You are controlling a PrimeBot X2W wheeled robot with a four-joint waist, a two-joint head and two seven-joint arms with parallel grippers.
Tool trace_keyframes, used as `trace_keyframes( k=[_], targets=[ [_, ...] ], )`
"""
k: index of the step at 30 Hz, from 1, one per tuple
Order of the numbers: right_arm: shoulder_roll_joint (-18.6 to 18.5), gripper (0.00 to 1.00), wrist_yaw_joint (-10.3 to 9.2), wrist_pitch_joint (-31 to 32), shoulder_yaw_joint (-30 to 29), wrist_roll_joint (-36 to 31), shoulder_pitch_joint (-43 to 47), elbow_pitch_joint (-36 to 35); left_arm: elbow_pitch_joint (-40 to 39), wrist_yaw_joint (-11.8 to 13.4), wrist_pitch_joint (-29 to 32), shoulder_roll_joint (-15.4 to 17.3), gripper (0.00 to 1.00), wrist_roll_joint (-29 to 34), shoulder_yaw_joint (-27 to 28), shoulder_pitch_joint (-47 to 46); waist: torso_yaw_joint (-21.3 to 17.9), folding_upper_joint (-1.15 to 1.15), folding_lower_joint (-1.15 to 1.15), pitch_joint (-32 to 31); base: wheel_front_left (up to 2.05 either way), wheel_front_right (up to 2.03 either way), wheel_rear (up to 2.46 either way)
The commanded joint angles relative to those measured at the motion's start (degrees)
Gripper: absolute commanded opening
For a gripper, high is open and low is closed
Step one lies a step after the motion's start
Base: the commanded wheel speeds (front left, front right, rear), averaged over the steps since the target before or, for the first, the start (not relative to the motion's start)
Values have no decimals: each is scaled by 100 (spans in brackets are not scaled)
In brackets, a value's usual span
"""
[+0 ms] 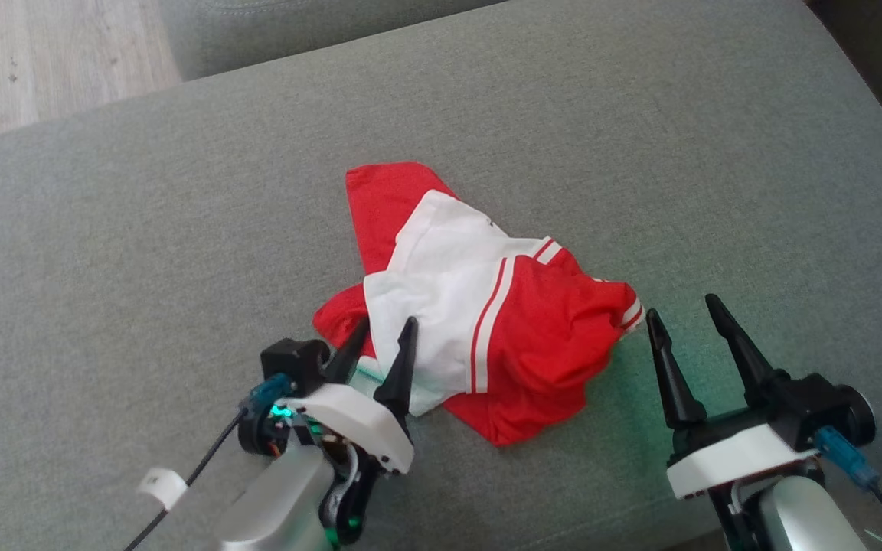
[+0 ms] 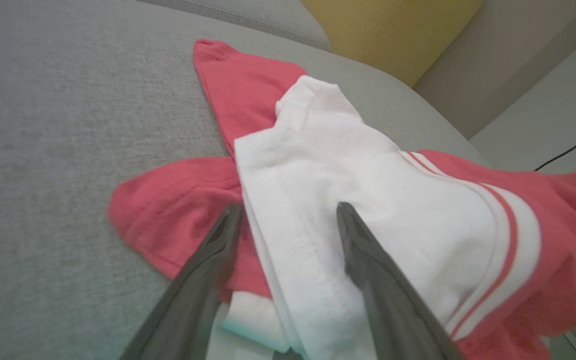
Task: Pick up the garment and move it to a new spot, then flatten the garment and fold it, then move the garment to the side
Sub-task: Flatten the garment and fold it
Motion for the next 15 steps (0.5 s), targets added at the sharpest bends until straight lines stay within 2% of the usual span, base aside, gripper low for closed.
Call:
trace_keyframes(
  k=[1,2,3,11,12,13,14,15],
  targets=[
    [-40,100,44,-53,125,12,-177,-164,-116,-73,-58,-2,58,-95,5,-256,-7,0,0,-12,0,0,0],
    [-38,100,44,-54,135,13,-179,-159,-120,-87,-66,-2,44,-149,-59,-262,-12,0,0,-16,0,0,0],
    [-36,100,44,-54,143,16,-183,-156,-129,-86,-89,-2,42,-189,-115,-278,-18,0,0,-18,0,0,0],
    [-19,100,44,-54,166,23,-179,-125,-123,17,-281,-3,44,-410,-383,-450,-68,0,0,-34,0,0,0],
    [-16,100,44,-54,164,23,-177,-119,-109,13,-297,-3,37,-425,-407,-466,-74,0,0,-39,0,0,0],
    [-13,100,44,-54,162,24,-173,-115,-94,2,-308,-3,23,-442,-435,-480,-77,0,0,-47,0,0,0],
    [-11,100,44,-54,158,24,-168,-109,-89,-13,-320,-3,1,-465,-458,-493,-80,0,0,-56,0,0,0],
    [-9,100,44,-54,154,24,-162,-103,-100,-33,-338,-3,0,-496,-468,-507,-79,0,0,-69,0,0,0]
  ],
)
